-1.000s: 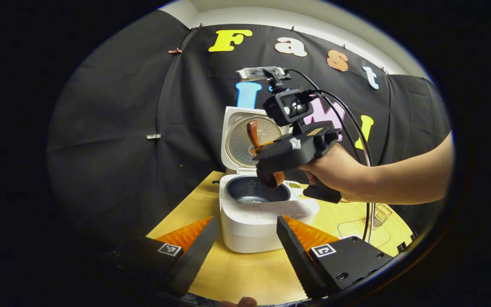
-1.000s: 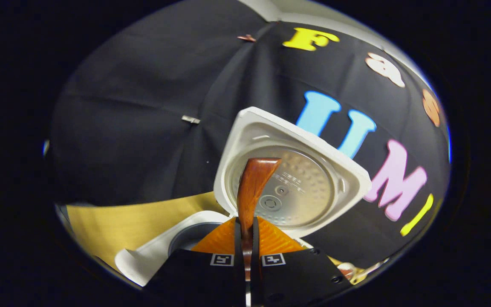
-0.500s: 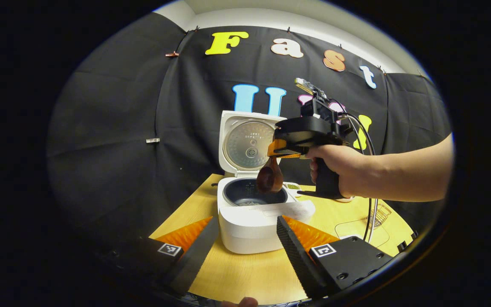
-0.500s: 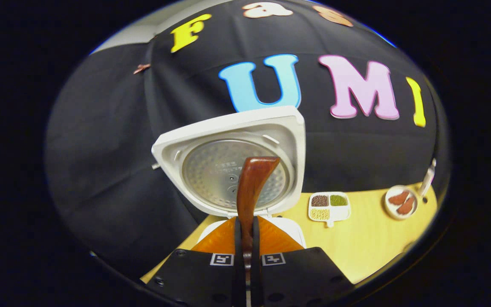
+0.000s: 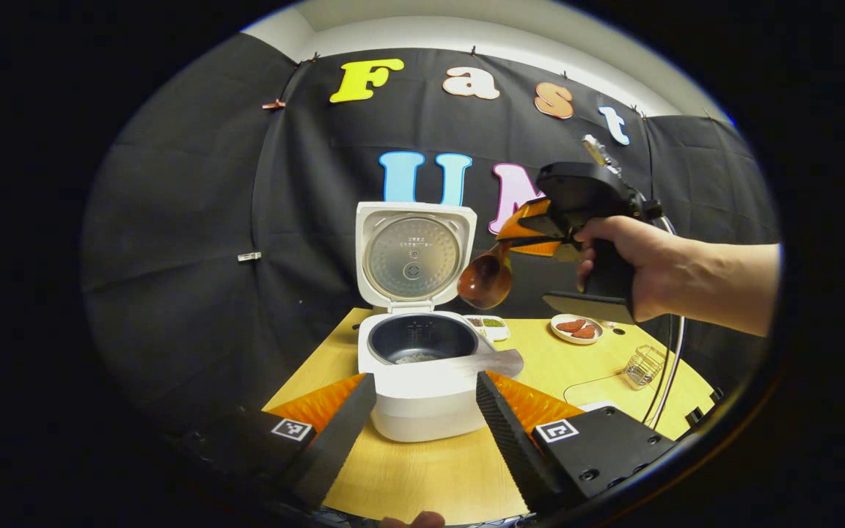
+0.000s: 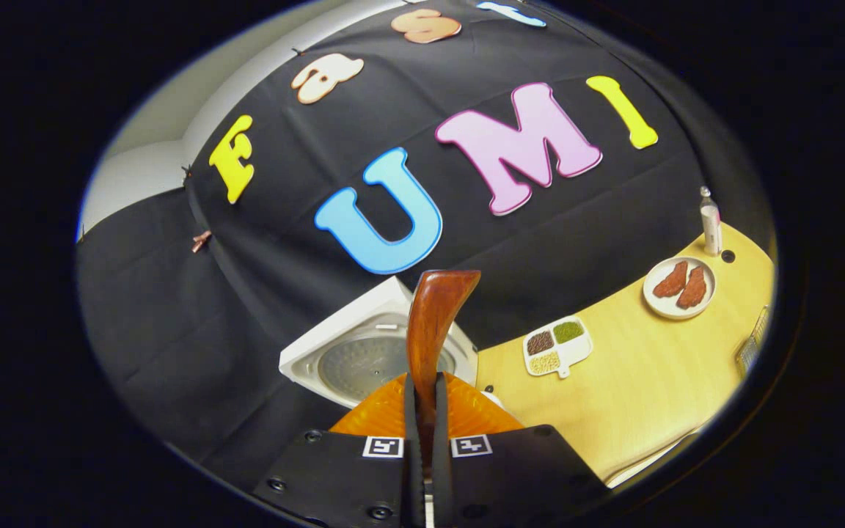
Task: Close the left gripper, press the button to open the rice cooker; take a wooden spoon from the chopstick holder with the right hand, scoop a spoonful of rice and pour it into the rice cooker, then put the wooden spoon back into the chopstick holder.
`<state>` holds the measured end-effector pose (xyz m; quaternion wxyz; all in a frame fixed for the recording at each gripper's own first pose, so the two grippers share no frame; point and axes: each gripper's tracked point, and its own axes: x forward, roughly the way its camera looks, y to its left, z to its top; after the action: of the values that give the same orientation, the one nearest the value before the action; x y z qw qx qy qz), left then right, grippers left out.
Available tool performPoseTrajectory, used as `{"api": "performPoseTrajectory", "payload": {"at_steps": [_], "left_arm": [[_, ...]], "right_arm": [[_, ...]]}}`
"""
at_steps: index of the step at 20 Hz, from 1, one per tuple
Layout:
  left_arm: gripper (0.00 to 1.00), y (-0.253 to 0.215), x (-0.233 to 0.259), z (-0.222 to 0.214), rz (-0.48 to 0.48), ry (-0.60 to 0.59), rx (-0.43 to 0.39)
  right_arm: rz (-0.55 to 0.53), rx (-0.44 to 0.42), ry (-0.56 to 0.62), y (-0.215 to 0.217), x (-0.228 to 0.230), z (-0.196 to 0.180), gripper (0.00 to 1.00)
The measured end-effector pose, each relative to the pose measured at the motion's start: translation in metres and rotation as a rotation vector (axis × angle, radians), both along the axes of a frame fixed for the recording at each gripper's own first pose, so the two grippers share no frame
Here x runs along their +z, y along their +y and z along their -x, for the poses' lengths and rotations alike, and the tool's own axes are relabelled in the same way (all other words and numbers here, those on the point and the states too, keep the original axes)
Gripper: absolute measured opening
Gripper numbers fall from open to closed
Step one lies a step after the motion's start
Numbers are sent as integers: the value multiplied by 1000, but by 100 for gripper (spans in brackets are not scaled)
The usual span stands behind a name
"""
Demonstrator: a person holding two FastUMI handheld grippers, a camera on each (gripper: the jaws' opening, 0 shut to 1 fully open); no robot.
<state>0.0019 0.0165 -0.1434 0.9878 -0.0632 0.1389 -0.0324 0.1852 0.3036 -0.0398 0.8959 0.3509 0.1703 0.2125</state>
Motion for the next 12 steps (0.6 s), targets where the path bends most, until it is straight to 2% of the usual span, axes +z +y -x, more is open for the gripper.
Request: {"api": "performPoseTrajectory", "payload": {"at_steps": [6, 12], "left_arm": [[95, -19, 7, -7, 1, -10, -23], [95, -42, 14, -13, -13, -12, -44]], "right_arm": [[26, -109, -45, -114, 0, 4, 9], [49, -236, -15, -231, -34, 7, 9]]}}
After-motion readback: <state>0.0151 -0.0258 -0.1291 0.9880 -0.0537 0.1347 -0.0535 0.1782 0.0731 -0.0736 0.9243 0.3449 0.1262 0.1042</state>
